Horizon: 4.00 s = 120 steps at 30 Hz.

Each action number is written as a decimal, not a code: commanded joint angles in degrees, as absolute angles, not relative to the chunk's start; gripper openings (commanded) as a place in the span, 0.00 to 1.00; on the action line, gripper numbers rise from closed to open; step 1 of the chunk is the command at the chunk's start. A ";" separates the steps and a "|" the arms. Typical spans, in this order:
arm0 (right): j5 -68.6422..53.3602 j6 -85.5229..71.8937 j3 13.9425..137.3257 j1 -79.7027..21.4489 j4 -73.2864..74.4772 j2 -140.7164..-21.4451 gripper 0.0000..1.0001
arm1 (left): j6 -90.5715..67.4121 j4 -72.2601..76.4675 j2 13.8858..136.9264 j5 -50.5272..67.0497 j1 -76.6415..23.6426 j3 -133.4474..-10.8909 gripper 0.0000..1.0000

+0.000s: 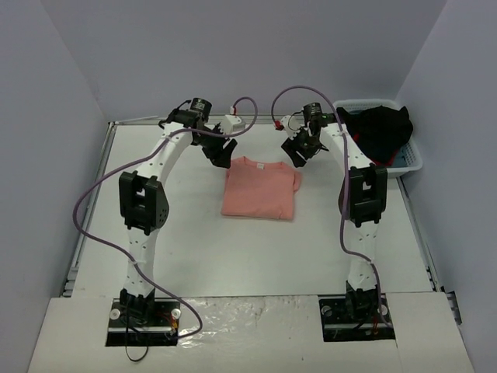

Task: Fold and stack the t-shirts
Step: Fold the long partially folded tshirt into a neat square, then put the neatly folded tshirt into the corner of the board with the left arm

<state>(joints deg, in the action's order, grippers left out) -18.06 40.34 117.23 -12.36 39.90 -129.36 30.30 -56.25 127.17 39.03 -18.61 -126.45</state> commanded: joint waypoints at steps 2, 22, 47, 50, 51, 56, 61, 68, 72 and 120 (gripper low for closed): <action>-20.21 37.09 111.81 -12.83 40.87 -119.63 0.53 | 28.39 -52.39 114.01 39.72 -18.46 -116.22 0.52; -27.25 35.77 78.58 -17.49 43.24 -101.69 0.45 | 19.08 -32.89 103.09 43.69 -23.55 -79.81 0.02; -33.04 39.29 75.76 -20.48 43.59 -109.16 0.43 | 15.03 -32.34 114.79 33.49 -26.10 -83.15 0.02; -33.05 39.55 76.11 -21.09 42.89 -110.21 0.43 | 14.77 -31.82 114.08 33.31 -26.19 -82.27 0.02; -32.87 39.46 76.20 -21.18 42.80 -110.91 0.43 | 14.68 -31.56 113.91 33.57 -26.19 -82.09 0.02; -32.08 38.68 75.50 -21.53 40.87 -111.97 0.40 | 14.77 -31.64 113.82 34.19 -26.19 -81.74 0.02; -30.68 37.53 74.97 -21.80 38.94 -111.18 0.22 | 14.85 -31.38 113.90 34.98 -26.28 -81.65 0.02; -27.69 37.00 73.48 -21.10 39.02 -108.82 0.00 | 15.47 -32.17 113.56 34.63 -26.10 -81.30 0.02; -24.00 37.00 72.07 -19.69 39.29 -105.47 0.00 | 15.99 -32.17 112.59 34.28 -25.84 -80.60 0.02; -14.94 34.01 104.23 -41.83 45.97 -119.44 0.40 | 4.39 -38.41 92.37 51.15 7.55 -81.66 0.52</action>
<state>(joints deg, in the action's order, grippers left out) -16.10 34.46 100.12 -39.92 43.99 -118.43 6.39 -38.54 94.61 48.03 7.22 -82.52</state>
